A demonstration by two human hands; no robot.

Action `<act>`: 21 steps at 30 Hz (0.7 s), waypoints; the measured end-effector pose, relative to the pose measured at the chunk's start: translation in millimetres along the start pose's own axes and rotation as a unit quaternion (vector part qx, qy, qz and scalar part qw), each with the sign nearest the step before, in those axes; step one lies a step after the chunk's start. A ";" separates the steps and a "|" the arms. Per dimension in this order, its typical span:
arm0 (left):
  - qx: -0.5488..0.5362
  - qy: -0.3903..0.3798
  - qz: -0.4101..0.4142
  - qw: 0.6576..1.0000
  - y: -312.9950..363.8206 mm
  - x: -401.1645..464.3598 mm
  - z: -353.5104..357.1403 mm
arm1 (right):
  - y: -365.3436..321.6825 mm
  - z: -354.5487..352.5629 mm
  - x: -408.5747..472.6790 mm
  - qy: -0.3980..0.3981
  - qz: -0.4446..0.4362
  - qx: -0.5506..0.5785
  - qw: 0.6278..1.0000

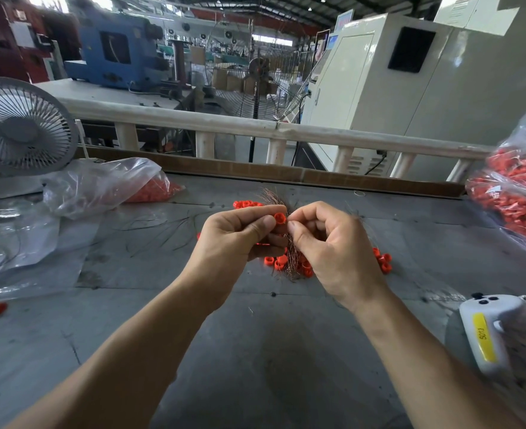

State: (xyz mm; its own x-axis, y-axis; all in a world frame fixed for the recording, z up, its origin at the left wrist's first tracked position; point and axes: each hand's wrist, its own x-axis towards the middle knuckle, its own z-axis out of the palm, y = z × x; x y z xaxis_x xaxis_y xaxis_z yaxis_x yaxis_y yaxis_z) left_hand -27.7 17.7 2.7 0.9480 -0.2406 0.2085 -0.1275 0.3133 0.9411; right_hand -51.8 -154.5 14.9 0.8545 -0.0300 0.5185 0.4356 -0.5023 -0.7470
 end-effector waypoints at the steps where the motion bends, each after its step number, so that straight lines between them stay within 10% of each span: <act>1: 0.002 -0.001 -0.001 1.000 0.4 -0.2 0.1 | 0.0 -0.1 0.1 0.000 0.002 0.002 1.000; 21: -0.010 0.017 0.003 1.000 1.1 1.3 0.5 | 2.5 4.0 1.0 -0.059 0.064 0.094 0.992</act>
State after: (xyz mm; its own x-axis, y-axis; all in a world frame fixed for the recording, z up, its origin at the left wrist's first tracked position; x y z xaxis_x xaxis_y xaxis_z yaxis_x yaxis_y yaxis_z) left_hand -26.8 17.3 4.1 0.9568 -0.2064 0.2048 -0.1283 0.3323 0.9344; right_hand -48.7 -152.4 11.9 0.9283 0.0236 0.3711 0.3576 -0.3300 -0.8736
